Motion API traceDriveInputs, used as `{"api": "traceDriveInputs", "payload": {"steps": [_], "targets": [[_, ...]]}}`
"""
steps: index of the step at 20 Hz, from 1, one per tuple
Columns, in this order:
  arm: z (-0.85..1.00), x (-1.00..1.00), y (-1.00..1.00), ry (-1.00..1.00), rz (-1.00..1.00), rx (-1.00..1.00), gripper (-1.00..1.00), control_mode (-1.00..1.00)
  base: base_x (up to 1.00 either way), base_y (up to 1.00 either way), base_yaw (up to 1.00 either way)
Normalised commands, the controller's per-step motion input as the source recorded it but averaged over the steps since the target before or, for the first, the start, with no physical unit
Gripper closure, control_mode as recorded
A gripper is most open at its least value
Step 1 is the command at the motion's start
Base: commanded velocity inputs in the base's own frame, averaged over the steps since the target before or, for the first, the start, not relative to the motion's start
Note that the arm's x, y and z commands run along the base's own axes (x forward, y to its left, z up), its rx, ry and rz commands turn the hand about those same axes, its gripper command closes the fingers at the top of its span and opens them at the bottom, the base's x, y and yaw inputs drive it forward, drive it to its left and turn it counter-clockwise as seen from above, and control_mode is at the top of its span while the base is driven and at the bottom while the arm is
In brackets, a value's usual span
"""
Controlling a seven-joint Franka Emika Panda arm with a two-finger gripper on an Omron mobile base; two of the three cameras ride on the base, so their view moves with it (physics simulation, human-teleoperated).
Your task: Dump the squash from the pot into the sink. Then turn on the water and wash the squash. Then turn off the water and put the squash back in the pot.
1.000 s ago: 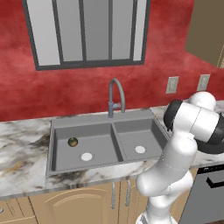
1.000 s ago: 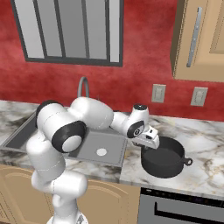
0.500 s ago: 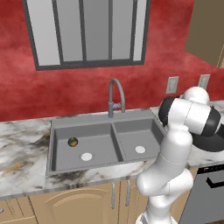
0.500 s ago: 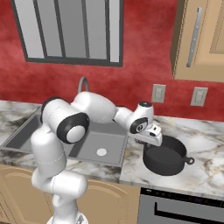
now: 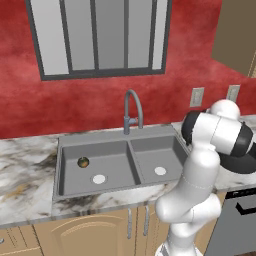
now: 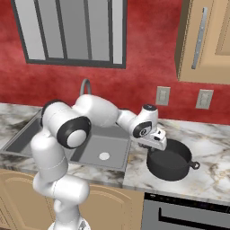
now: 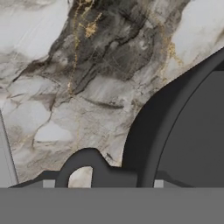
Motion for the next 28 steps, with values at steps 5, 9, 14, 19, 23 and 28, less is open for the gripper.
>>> {"api": "traceDriveInputs", "payload": {"steps": [5,9,14,19,23,28], "targets": [[0.0,-0.1,0.0,-0.04,0.0,0.0,-1.0,-1.0,0.0,0.0,0.0],[0.03,-0.05,0.02,-0.04,0.0,0.0,-1.0,-1.0,0.0,0.0,0.0],[0.19,-0.08,0.09,-0.05,0.0,0.0,-1.0,-1.0,0.0,0.0,0.0],[0.41,-0.06,0.22,-0.11,0.0,0.0,-1.0,-1.0,0.0,0.0,0.0],[0.55,0.0,0.29,-0.13,0.0,0.0,-1.0,-1.0,0.0,0.0,0.0],[0.52,-0.06,0.45,-0.12,0.0,0.0,-1.0,-1.0,0.0,0.0,0.0]]}}
